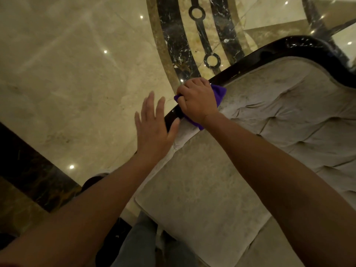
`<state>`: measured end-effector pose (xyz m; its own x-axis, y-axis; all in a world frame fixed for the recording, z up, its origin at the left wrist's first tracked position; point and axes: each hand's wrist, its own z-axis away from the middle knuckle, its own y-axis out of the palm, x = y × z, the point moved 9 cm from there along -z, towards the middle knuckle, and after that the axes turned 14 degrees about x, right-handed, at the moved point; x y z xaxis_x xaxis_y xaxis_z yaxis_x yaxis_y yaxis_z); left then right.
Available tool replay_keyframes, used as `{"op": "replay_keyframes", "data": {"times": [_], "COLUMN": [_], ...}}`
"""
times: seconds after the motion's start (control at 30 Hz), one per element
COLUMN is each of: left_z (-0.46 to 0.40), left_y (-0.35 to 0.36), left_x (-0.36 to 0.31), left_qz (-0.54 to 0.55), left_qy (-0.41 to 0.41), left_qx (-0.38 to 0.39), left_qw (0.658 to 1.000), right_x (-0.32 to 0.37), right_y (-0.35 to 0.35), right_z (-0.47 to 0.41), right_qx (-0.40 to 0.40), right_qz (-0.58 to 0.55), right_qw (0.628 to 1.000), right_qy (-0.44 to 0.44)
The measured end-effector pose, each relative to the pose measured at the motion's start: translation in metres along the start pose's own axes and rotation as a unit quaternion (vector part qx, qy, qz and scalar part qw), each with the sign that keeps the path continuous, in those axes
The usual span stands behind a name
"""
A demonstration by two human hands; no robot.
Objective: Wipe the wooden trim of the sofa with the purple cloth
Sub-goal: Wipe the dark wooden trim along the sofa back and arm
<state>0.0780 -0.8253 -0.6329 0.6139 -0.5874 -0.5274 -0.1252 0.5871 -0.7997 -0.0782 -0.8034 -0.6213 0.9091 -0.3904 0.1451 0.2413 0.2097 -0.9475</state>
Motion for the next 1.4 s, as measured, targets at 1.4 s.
{"op": "replay_keyframes", "data": {"times": [1.4], "left_z": [-0.146], "left_y": [0.055], "left_x": [-0.125], "left_qz": [-0.164], "left_qy": [-0.007], "left_qx": [0.094], "left_qw": [0.982], "right_x": [-0.183], "right_y": [-0.072], "right_z": [0.005], "right_qx": [-0.073], "right_qz": [0.119], "right_qw": [0.985], "right_qy": [0.105]}}
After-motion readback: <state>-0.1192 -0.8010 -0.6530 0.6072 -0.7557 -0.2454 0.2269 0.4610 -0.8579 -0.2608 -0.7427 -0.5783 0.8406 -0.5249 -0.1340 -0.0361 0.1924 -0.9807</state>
